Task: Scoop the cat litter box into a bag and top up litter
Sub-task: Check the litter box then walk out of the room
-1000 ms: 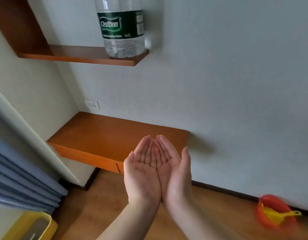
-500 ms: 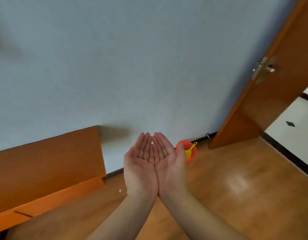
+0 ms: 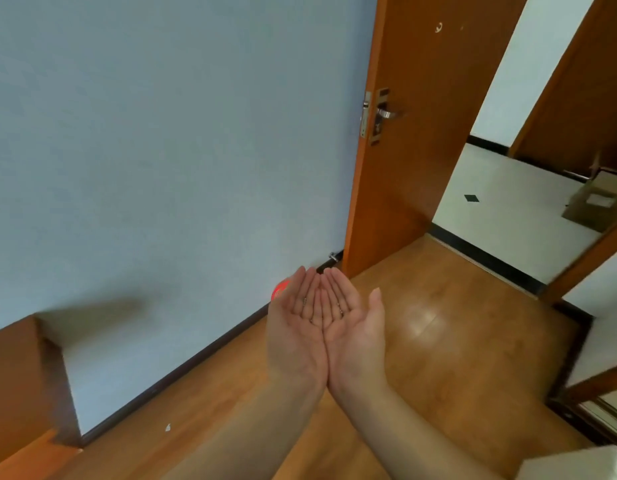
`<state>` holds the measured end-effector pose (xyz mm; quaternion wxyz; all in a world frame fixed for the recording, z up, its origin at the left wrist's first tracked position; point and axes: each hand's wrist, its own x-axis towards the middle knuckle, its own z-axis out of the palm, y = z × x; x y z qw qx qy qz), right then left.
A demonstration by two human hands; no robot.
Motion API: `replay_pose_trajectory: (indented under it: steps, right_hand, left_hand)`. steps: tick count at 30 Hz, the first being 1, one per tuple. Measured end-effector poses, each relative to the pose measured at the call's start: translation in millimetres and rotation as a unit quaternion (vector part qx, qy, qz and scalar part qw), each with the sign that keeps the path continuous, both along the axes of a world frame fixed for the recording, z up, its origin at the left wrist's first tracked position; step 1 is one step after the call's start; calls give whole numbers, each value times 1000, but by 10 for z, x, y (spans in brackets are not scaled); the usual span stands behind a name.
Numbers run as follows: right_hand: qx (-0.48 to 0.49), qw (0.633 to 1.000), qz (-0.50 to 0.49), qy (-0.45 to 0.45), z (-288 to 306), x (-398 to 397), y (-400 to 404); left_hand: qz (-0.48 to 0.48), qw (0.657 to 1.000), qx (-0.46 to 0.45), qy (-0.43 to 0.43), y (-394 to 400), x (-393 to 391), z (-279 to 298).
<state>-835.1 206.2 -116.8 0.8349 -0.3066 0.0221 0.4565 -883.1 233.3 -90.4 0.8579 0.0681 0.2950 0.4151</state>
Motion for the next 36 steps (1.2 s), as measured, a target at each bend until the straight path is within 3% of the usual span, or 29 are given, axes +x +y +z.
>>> replay_pose_trajectory:
  steps: [14, 23, 36]
  right_hand:
    - [2, 999, 35, 17, -217, 1415, 197]
    - [11, 996, 73, -44, -179, 2290, 1535]
    - [-35, 992, 115, -40, -413, 2904, 2783]
  left_hand:
    - [20, 999, -19, 22, 239, 1433, -216]
    - [81, 996, 20, -38, 1584, 2251, -407]
    - [119, 993, -13, 0, 2782, 2872, -645]
